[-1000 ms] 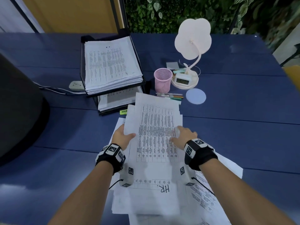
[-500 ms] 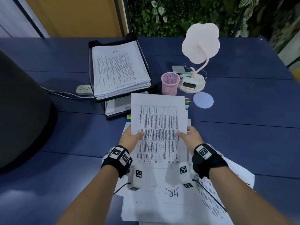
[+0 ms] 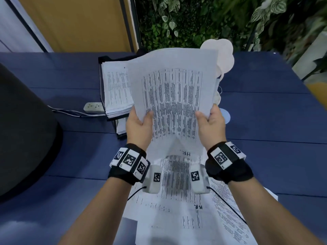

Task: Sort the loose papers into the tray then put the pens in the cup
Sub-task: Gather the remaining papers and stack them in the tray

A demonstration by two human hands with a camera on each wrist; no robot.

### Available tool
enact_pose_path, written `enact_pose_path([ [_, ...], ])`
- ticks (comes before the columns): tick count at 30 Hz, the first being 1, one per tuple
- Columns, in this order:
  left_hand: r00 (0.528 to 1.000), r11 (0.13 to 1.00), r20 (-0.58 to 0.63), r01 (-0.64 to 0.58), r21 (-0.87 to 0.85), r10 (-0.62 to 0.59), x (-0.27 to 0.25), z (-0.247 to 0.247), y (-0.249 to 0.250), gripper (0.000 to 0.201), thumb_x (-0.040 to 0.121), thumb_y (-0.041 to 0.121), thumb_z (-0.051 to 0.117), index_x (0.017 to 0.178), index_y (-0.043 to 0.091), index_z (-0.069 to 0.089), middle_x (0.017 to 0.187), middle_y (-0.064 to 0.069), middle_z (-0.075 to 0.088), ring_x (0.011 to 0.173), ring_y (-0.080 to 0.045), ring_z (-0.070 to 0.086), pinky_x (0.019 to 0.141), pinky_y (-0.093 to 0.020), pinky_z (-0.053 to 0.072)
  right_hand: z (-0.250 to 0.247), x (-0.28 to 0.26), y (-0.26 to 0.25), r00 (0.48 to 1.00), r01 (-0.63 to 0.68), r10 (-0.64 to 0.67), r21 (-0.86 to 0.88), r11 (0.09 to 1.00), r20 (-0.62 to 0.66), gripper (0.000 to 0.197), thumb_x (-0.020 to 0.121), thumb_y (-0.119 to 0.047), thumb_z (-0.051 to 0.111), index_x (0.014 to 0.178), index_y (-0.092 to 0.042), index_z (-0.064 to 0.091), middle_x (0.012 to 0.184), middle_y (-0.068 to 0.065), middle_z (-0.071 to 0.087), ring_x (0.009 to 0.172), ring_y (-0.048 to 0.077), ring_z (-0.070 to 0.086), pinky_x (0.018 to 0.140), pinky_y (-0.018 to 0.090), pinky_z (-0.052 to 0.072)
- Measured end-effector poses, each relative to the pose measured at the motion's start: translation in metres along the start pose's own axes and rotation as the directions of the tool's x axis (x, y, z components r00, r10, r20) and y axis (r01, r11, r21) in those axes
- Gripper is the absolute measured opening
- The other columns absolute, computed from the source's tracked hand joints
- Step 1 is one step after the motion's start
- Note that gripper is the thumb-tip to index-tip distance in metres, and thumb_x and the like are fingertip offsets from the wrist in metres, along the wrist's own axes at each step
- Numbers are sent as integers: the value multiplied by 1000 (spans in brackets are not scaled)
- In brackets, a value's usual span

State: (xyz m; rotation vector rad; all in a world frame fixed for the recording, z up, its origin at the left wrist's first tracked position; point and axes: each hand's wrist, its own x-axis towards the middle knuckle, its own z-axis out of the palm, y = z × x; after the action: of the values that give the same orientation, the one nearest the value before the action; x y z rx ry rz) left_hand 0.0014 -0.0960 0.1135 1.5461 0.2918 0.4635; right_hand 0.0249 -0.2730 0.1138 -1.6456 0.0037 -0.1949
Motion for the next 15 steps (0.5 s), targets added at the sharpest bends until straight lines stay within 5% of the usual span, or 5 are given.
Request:
enact_pose_path([
  [3, 1000, 999, 20, 7, -33, -7, -3, -3, -4, 37, 92, 0, 56, 123, 17, 45, 112, 10, 61, 97, 9, 60, 87, -10, 48, 2, -4, 3, 1000, -8, 8, -8, 1000, -3, 21, 91, -5, 55, 104, -20, 51, 90, -17, 61, 76, -12, 59, 77, 12, 48],
  [6, 999, 998, 6, 49, 33, -49, -6, -11, -17, 38, 88, 1, 61, 120, 15, 45, 112, 4, 62, 94, 6, 62, 83, -12, 50, 1, -8, 16, 997, -70, 70, 20, 997, -15, 29, 85, -2, 60, 102, -25, 55, 98, -10, 68, 90, 3, 66, 83, 22, 52],
  [8, 996, 995, -1, 88, 44, -88, -8, -18, -25, 35, 88, 1, 62, 115, 14, 45, 108, 2, 63, 88, 5, 64, 77, -12, 50, -1, -9, 23, 994, -107, 107, 7, 994, -14, 28, 85, 0, 60, 103, -21, 54, 96, -11, 67, 87, 2, 65, 80, 22, 51],
  [12, 985, 987, 69, 156, 44, -158, -15, -21, -24, 43, 91, 4, 59, 131, 9, 43, 120, 7, 53, 111, -5, 55, 94, -16, 41, 0, -13, 29, 987, -162, 162, -20, 987, 23, 31, 86, 5, 53, 110, -15, 52, 93, -10, 64, 81, -1, 61, 81, 24, 51],
  [15, 983, 988, 97, 157, -7, -155, -15, -24, -24, 38, 91, 1, 57, 124, 16, 48, 118, 9, 58, 102, 4, 58, 95, -15, 45, 1, -12, 27, 991, -137, 137, -6, 991, -2, 30, 86, 6, 50, 105, -17, 50, 91, -7, 63, 79, 5, 61, 77, 26, 50],
])
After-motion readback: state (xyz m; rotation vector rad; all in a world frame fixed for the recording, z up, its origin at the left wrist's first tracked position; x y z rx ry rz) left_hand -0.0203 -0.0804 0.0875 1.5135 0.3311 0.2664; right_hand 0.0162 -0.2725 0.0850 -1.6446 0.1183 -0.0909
